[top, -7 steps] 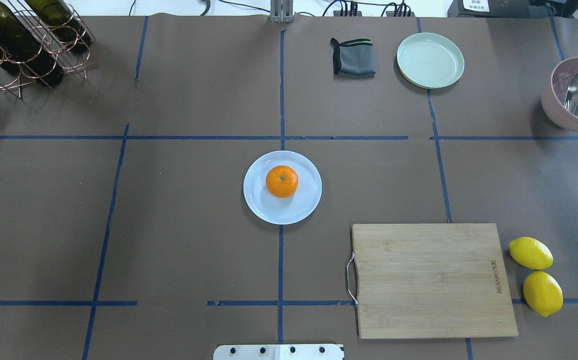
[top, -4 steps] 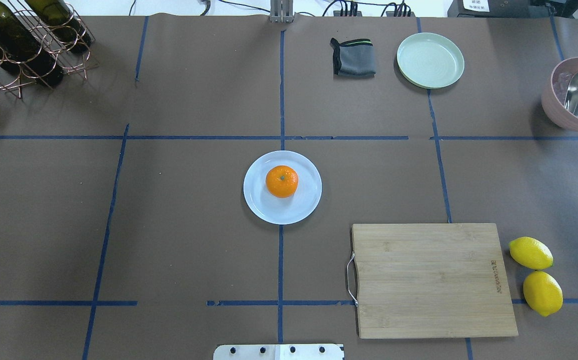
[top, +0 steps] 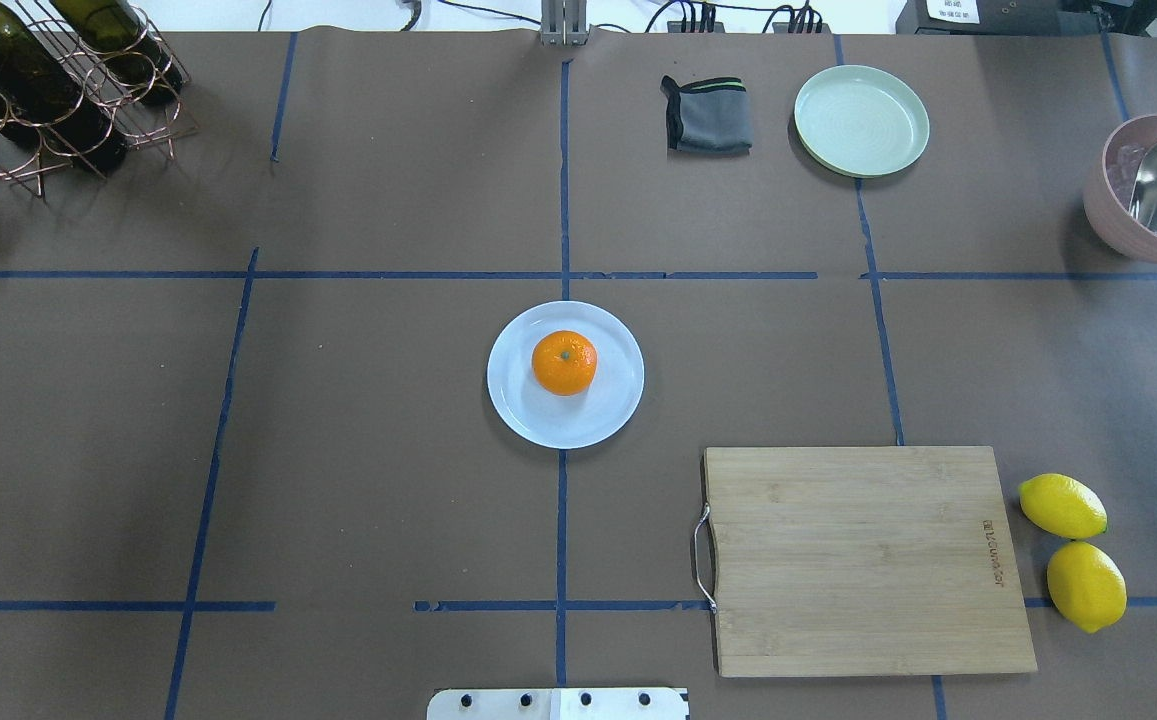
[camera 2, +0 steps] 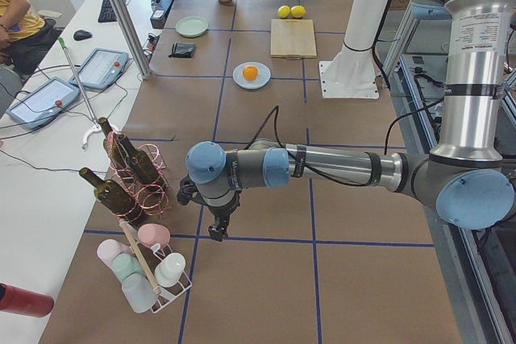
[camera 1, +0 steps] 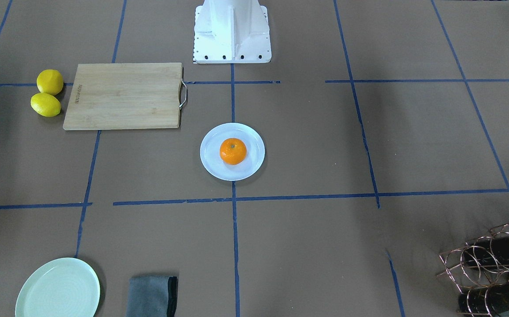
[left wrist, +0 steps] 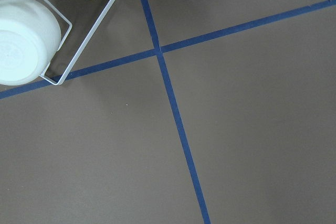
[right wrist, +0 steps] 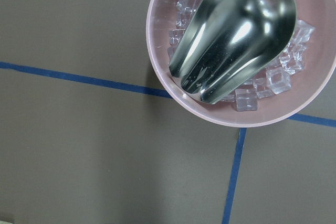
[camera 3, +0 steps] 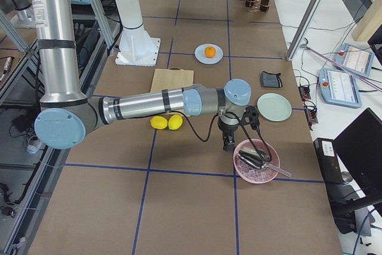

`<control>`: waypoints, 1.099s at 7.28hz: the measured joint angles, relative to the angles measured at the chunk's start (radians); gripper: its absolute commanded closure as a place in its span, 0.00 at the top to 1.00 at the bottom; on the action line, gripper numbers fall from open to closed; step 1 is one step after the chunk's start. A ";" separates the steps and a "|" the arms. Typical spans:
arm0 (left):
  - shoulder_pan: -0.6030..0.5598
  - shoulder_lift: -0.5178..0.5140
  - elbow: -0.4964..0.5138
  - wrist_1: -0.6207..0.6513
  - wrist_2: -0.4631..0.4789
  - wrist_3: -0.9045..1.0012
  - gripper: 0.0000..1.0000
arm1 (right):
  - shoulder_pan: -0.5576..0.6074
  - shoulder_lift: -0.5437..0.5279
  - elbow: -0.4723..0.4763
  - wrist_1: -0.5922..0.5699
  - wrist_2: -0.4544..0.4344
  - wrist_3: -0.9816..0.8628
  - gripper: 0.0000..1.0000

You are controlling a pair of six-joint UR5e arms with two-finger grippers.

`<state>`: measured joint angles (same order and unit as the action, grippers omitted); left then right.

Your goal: Pick orange to plate

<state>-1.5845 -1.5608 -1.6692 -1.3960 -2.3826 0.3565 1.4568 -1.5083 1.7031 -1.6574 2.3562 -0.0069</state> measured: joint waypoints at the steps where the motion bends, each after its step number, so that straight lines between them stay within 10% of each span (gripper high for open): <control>1: -0.001 0.007 -0.002 -0.003 0.001 0.000 1.00 | -0.002 0.000 -0.001 0.000 -0.003 0.000 1.00; 8: -0.006 0.026 -0.013 -0.003 0.046 -0.131 1.00 | -0.006 -0.001 -0.003 0.001 -0.002 0.008 1.00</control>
<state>-1.5901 -1.5353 -1.6818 -1.3986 -2.3362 0.2251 1.4512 -1.5094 1.7000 -1.6567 2.3541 0.0006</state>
